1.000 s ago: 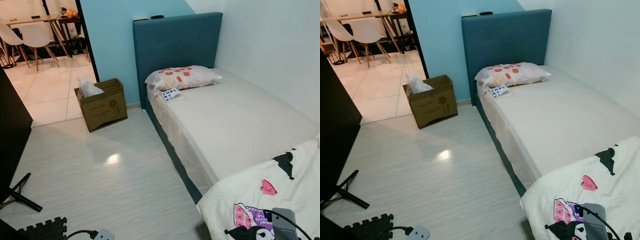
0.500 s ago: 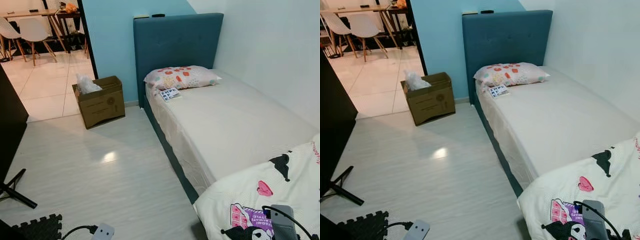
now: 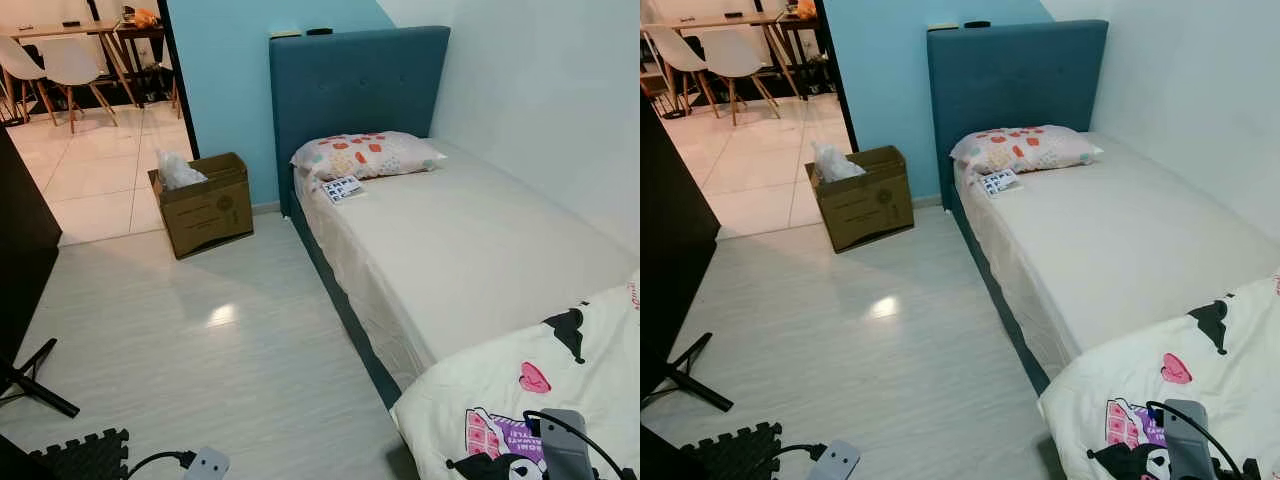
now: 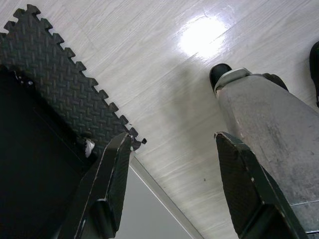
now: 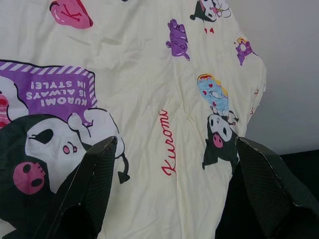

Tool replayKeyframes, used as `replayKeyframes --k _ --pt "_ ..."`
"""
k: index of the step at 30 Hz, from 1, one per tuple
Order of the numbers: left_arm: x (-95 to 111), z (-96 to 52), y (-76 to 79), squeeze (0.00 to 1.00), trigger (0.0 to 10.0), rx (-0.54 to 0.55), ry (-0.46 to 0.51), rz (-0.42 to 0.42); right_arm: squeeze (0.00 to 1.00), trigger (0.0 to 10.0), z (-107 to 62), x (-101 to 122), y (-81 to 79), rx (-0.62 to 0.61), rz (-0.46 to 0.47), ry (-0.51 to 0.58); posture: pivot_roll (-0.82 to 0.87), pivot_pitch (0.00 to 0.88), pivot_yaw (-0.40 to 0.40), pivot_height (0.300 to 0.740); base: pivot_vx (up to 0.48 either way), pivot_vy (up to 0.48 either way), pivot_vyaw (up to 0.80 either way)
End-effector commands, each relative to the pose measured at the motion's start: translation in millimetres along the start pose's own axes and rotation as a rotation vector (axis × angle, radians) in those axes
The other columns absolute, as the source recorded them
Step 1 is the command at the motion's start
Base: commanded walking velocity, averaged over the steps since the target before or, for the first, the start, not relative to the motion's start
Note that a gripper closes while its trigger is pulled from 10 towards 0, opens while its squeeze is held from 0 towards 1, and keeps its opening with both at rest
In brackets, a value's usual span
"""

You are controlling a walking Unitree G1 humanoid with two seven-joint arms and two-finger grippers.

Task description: Clean up the room

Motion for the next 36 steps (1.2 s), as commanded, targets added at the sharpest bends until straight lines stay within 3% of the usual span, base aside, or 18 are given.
replayKeyframes --k 1,16,36 --pt "-0.9 -0.4 -5.6 0.0 10.0 0.012 -0.002 0.012 0.0 10.0 1.1 0.7 0.8 0.0 -0.001 -0.003 -0.06 0.0 0.012 0.697 0.0 0.0 0.0" --pt "-9.8 -0.5 -2.5 0.0 10.0 0.004 -0.022 0.02 0.0 10.0 1.1 -4.0 3.5 -0.004 -0.002 -0.004 -0.08 0.0 0.016 0.697 0.0 0.0 0.0" --pt "-1.3 -0.1 -0.7 0.0 10.0 -0.004 -0.009 0.04 0.0 10.0 1.9 -4.9 5.3 -0.006 -0.001 -0.004 -0.1 0.0 0.032 0.697 0.0 0.0 0.0"
Point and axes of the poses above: a point about 5 cm out from each wrist's last joint towards the gripper, its own z axis pointing out of the wrist towards the gripper, its own x axis along the axis of the wrist's last joint, y = z × x, the point moved 6 cm from there along z, pointing out of the wrist towards the gripper, and after that the axes turned 9 degrees about -z, right-handed, at the moved point
